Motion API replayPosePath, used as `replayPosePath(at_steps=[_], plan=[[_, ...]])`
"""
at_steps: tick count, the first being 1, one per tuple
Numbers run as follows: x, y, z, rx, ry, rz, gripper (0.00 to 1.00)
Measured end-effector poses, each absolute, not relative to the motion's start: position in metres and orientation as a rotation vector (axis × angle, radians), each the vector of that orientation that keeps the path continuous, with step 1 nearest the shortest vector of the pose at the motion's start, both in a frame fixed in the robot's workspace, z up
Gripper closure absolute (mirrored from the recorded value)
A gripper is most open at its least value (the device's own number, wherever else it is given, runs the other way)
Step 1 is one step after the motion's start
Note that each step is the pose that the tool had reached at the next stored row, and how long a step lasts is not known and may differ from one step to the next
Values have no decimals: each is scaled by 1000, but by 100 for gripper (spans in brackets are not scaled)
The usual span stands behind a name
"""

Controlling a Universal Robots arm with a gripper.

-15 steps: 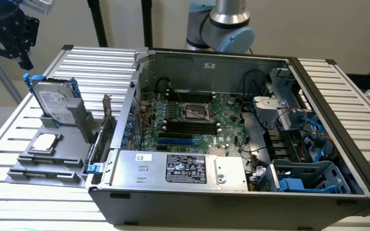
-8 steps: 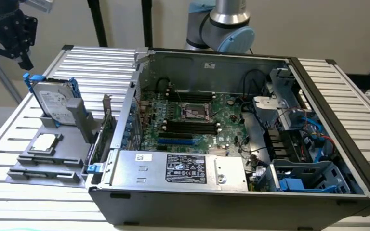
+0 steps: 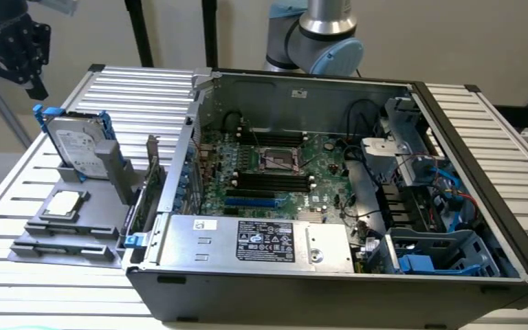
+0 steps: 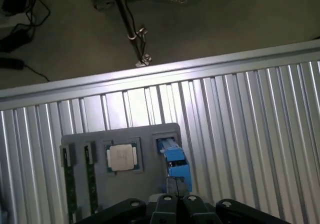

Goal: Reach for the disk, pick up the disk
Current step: 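Pick up the disk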

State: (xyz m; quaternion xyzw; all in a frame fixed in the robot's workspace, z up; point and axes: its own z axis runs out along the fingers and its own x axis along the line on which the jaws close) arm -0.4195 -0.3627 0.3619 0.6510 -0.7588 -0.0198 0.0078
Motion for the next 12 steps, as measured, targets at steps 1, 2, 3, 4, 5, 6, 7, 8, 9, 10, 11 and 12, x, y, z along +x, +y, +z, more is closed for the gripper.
replayPosePath(at_steps=[1, 2, 3, 4, 5, 6, 7, 8, 9, 10, 11, 12], plan=[[-420, -363, 362, 2049, -2361, -61, 89], [-420, -362, 362, 2064, -2348, -60, 89], [-420, -362, 362, 2081, -2334, -59, 89], [-420, -362, 362, 2098, -2318, -58, 89], [-420, -362, 362, 2113, -2305, -58, 89], [-420, -362, 362, 2126, -2293, -58, 89], [-419, -362, 362, 2135, -2284, -58, 89], [-419, -362, 362, 2140, -2279, -58, 89], [-419, -361, 362, 2144, -2275, -58, 89], [-419, -361, 362, 2147, -2273, -58, 89], [-418, -360, 362, 2149, -2272, -59, 89], [-418, -359, 362, 2150, -2270, -59, 89]])
